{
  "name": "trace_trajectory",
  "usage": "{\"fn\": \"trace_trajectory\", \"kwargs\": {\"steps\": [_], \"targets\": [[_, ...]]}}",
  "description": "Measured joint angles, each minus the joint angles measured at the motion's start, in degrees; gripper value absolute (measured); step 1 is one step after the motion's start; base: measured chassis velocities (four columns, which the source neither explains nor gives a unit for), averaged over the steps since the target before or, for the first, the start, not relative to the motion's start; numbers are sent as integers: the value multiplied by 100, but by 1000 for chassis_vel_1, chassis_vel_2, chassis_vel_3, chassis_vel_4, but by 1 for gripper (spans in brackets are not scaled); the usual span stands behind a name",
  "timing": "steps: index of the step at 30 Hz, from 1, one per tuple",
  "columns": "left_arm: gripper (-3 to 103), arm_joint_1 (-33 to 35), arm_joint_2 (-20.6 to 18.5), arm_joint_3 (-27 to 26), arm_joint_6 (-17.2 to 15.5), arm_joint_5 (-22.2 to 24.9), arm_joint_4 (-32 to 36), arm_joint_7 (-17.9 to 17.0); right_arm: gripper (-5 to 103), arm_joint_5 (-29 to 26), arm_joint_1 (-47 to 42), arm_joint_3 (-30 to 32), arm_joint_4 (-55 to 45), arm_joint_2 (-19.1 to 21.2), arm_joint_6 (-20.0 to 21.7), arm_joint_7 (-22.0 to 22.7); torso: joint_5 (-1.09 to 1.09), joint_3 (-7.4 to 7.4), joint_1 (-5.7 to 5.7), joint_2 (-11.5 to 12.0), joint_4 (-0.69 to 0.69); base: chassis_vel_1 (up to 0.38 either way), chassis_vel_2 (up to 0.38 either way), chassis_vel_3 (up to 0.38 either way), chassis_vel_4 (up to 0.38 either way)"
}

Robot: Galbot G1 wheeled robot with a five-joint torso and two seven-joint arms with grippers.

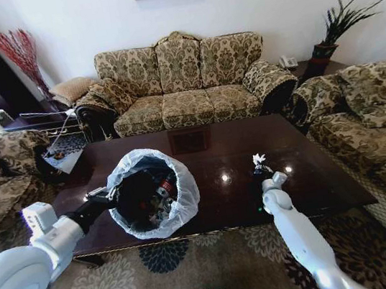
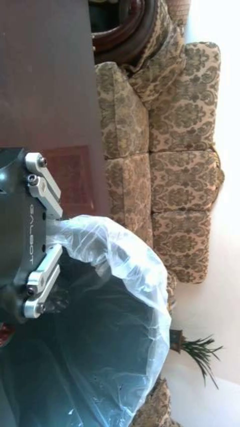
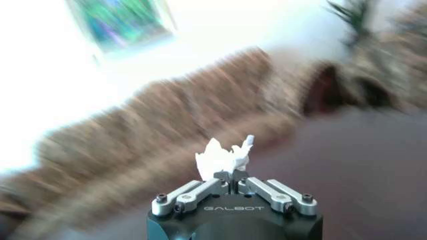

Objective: Move to the front of the table and place the trash on the table into the trash bin.

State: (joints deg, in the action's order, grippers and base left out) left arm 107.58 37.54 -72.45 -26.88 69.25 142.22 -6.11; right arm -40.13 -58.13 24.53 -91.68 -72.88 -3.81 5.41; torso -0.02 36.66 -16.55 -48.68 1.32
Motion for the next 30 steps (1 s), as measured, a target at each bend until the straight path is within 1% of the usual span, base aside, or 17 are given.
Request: {"fn": "trace_trajectory", "kwargs": {"steps": [2, 3, 5, 6, 7, 9, 11, 15, 16, 17, 18, 19, 21, 22, 24, 25, 30], "targets": [[1, 0, -26, -2, -62, -12, -37, 3, 0, -245, -467, -19, -1338, 169, 73, -326, 1, 0, 0, 0, 1, 0, 0, 0, 0], [1, 0, -26, -2, -62, -12, -37, 3, 0, -245, -467, -19, -1338, 169, 73, -326, 1, 0, 0, 0, 1, 0, 0, 0, 0], [1, 9, -62, -3, -167, -58, -103, 44, 0, -646, -789, -102, -2497, 288, 299, -435, -1, -1, 1, 0, -1, 0, 0, 0, 0], [1, 22, -91, -3, -229, -102, -161, 63, 0, -1044, -918, -183, -3213, 355, 508, -453, 0, 0, 1, 0, -1, 0, 0, 0, 0], [1, 22, -91, -3, -229, -102, -161, 63, 0, -1044, -918, -183, -3213, 355, 508, -453, 0, 0, 1, 0, -1, 0, 0, 0, 0], [1, 33, -130, 9, -256, -136, -238, 75, 0, -1538, -983, -317, -4191, 445, 819, -529, -1, -1, 1, 0, 2, 0, 0, 0, 0], [1, 30, -157, 43, -266, -179, -306, 84, 0, -1725, -1007, -435, -4752, 551, 991, -748, -1, -1, 1, 0, 2, 0, 0, 0, 0], [1, 29, -164, 72, -293, -208, -313, 93, 0, -1844, -1053, -550, -5012, 650, 1136, -933, 1, 0, 1, 0, 1, 0, 0, 0, 0], [1, 29, -165, 96, -339, -229, -286, 111, 0, -1925, -1071, -679, -5141, 729, 1232, -1072, 1, 0, 0, 0, 1, 0, 0, 0, 0], [1, 30, -165, 109, -363, -246, -250, 137, 0, -1940, -1069, -781, -5169, 787, 1238, -1348, 3, 0, 0, 0, 0, 0, 0, 0, 0], [1, 34, -163, 122, -381, -260, -193, 160, 0, -1853, -1045, -908, -5166, 851, 1227, -1774, 3, 0, 0, 0, 0, 0, 0, 0, 0], [1, 34, -163, 122, -381, -260, -193, 160, 0, -1853, -1045, -908, -5166, 851, 1227, -1774, 3, 0, 0, 0, 0, 0, 0, 0, 0], [1, 62, -146, 129, -419, -269, -33, 174, 0, -1472, -967, -1187, -5071, 960, 1211, -2487, 2, 0, 0, 0, 1, 0, 0, 0, 0], [1, 62, -146, 129, -419, -269, -33, 174, 0, -1472, -967, -1187, -5071, 960, 1211, -2487, 2, 0, 0, 0, 1, 0, 0, 0, 0], [1, 133, -84, 119, -453, -265, 92, 215, 0, -1052, -921, -1426, -4961, 1004, 1211, -2823, 2, 0, 0, 0, 1, 0, 0, 0, 0], [1, 165, -50, 110, -465, -265, 102, 220, 0, -925, -914, -1503, -4918, 1007, 1212, -2873, 2, 0, 0, 0, 1, 0, 0, 0, 0], [1, 302, 75, 83, -494, -275, 102, 241, 0, -651, -907, -1708, -4792, 982, 1223, -2881, 2, 0, 0, 1, 1, 0, 0, 0, 0]]}}
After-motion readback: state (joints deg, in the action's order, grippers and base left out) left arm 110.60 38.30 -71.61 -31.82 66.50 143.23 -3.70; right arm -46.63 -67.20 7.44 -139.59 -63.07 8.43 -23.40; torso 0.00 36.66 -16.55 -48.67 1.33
